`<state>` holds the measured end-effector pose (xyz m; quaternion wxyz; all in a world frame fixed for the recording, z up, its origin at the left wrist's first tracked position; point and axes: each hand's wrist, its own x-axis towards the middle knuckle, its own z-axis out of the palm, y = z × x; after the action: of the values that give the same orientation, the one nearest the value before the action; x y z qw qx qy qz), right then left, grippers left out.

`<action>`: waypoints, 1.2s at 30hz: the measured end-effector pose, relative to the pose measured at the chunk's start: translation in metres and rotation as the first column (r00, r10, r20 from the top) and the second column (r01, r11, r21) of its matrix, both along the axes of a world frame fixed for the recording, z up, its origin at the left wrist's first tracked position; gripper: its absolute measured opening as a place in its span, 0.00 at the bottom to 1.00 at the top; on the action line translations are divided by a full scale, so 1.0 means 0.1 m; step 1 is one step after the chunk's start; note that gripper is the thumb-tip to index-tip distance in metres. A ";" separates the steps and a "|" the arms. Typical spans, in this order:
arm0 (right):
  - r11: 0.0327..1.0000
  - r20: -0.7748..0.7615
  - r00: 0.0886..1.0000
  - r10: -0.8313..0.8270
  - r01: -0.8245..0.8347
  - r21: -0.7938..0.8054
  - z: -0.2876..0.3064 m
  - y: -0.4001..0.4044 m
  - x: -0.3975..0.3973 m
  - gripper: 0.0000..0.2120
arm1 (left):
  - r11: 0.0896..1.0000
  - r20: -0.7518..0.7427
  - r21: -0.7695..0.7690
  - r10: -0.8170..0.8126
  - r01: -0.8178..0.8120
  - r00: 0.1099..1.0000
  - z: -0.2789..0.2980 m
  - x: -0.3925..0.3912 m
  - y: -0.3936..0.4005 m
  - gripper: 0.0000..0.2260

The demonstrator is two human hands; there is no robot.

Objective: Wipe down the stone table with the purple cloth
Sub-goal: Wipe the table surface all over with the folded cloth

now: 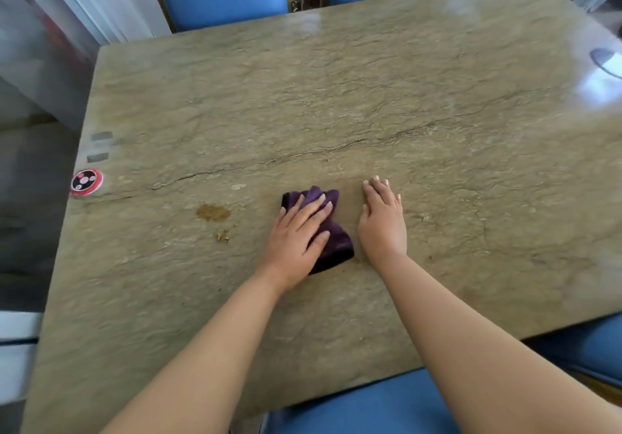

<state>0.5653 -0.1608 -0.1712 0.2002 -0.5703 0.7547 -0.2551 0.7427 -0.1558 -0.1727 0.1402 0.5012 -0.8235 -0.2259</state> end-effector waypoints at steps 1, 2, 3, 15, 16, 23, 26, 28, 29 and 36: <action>1.000 0.069 0.997 -0.026 0.026 -0.001 0.04 0.03 0.09 0.22 | 0.997 -0.148 0.072 0.029 -0.019 0.989 0.05 0.05 -0.03 0.23; 0.998 0.124 0.991 -0.059 0.059 0.001 0.09 0.05 0.19 0.22 | 0.991 -0.259 0.123 0.076 -0.045 0.963 0.10 0.10 -0.07 0.22; 0.996 0.143 0.986 -0.087 0.088 0.001 0.14 0.06 0.29 0.22 | 0.988 -0.316 0.137 0.112 -0.072 0.942 0.14 0.15 -0.11 0.20; 0.987 -0.229 0.973 -0.029 0.064 0.146 0.06 0.26 1.04 0.35 | 0.964 0.116 0.030 0.259 -0.264 0.959 0.17 0.71 -0.67 0.24; 0.984 -0.227 0.972 -0.064 0.099 0.146 0.04 0.21 1.04 0.35 | 0.965 0.172 0.027 0.251 -0.259 0.953 0.15 0.73 -0.76 0.25; 0.928 -0.240 0.924 -0.297 0.339 0.155 -0.02 -0.54 0.75 0.33 | 0.962 0.427 0.049 0.223 -0.269 0.876 0.04 0.89 -1.28 0.27; 0.905 -0.256 0.909 -0.329 0.381 0.191 -0.01 -0.97 0.67 0.32 | 0.957 0.432 0.123 0.187 -0.263 0.882 -0.01 0.94 -1.34 0.26; 0.916 -0.229 0.927 -0.296 0.344 0.208 0.04 -1.23 0.74 0.31 | 0.951 0.425 0.164 0.173 -0.263 0.889 0.00 0.95 -1.37 0.25; 0.933 -0.206 0.946 -0.250 0.292 0.212 0.06 -1.34 0.80 0.31 | 0.949 0.418 0.172 0.173 -0.264 0.892 0.00 0.95 -1.38 0.25; 0.930 0.150 0.919 0.364 -0.367 -0.010 0.21 -0.86 1.30 0.23 | 0.857 -0.025 0.428 0.330 -0.288 0.944 0.10 0.99 -1.41 0.26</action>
<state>0.6955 -0.2467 -0.1502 0.3054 -0.6784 0.6203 -0.2485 0.8418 -0.2965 -0.1627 0.1041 0.6336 -0.6567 -0.3956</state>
